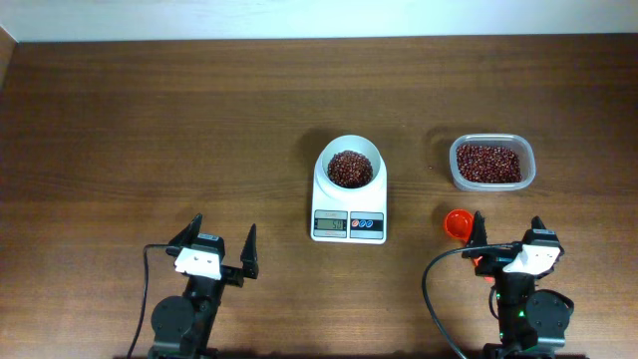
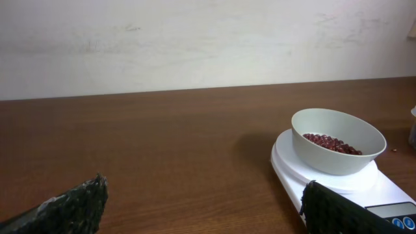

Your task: Scoop and weigh 50g on scale

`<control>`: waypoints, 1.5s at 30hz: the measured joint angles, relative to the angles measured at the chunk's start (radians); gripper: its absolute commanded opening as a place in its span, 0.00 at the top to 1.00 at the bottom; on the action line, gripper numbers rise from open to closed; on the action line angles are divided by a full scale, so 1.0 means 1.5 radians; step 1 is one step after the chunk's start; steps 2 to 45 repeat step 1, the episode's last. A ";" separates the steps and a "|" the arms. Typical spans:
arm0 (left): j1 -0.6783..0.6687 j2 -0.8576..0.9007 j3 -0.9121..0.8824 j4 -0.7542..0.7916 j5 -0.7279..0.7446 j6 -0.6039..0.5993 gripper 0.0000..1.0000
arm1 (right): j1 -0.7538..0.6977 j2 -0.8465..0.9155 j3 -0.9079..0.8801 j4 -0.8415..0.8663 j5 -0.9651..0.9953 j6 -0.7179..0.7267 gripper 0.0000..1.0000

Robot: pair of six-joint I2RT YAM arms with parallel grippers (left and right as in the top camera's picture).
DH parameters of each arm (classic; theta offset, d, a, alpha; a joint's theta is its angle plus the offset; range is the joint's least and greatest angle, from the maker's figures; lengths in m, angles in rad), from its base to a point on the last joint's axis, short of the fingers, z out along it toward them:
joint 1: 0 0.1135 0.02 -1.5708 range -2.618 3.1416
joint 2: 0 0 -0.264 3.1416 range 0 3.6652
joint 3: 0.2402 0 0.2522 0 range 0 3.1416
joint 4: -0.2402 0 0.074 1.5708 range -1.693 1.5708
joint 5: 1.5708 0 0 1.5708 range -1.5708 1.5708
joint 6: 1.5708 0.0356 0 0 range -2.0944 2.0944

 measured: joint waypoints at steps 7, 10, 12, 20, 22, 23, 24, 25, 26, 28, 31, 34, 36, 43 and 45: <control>0.000 0.000 0.000 0.000 0.000 0.000 0.01 | 0.000 0.000 0.000 0.000 0.000 0.000 0.01; 0.000 0.000 0.000 0.000 0.000 0.000 0.01 | 0.000 0.000 0.000 0.000 0.000 0.000 0.01; 0.000 0.000 0.000 0.000 0.000 0.000 0.01 | 0.000 0.000 0.000 0.000 0.000 0.000 0.01; 0.000 0.000 0.000 0.000 0.000 0.000 0.01 | 0.000 0.000 0.000 0.000 0.000 0.000 0.01; 0.000 0.000 0.000 0.000 0.000 0.000 0.01 | 0.000 0.000 0.000 0.000 0.000 0.000 0.01; 0.000 0.000 0.000 0.000 0.000 0.000 0.01 | 0.000 0.000 0.000 0.000 0.000 0.000 0.01; 0.000 0.000 0.000 0.000 0.000 0.000 0.01 | 0.000 0.000 0.000 0.000 0.000 0.000 0.01; 0.000 0.000 0.000 0.000 0.000 0.000 0.01 | 0.000 0.000 0.000 0.000 0.000 0.000 0.01; 0.000 0.000 0.000 0.000 0.000 0.000 0.01 | 0.000 0.000 0.000 0.000 0.000 0.000 0.01; 0.000 0.000 0.000 0.000 0.000 0.000 0.01 | 0.000 0.000 0.000 0.000 0.000 0.000 0.01; 0.000 0.000 0.000 0.000 0.000 0.000 0.01 | 0.000 0.000 0.000 0.000 0.000 0.000 0.01; 0.000 0.000 0.000 0.000 0.000 0.000 0.01 | 0.000 0.000 0.000 0.000 0.000 0.000 0.01; 0.000 0.000 0.000 0.000 0.000 0.000 0.01 | 0.000 0.000 0.000 0.000 0.000 0.000 0.01; 0.000 0.000 0.000 0.000 0.000 0.000 0.01 | 0.000 0.000 0.000 0.000 0.000 0.000 0.01; 0.000 0.000 0.000 0.000 0.000 0.000 0.01 | 0.000 0.000 0.000 0.000 0.000 0.000 0.01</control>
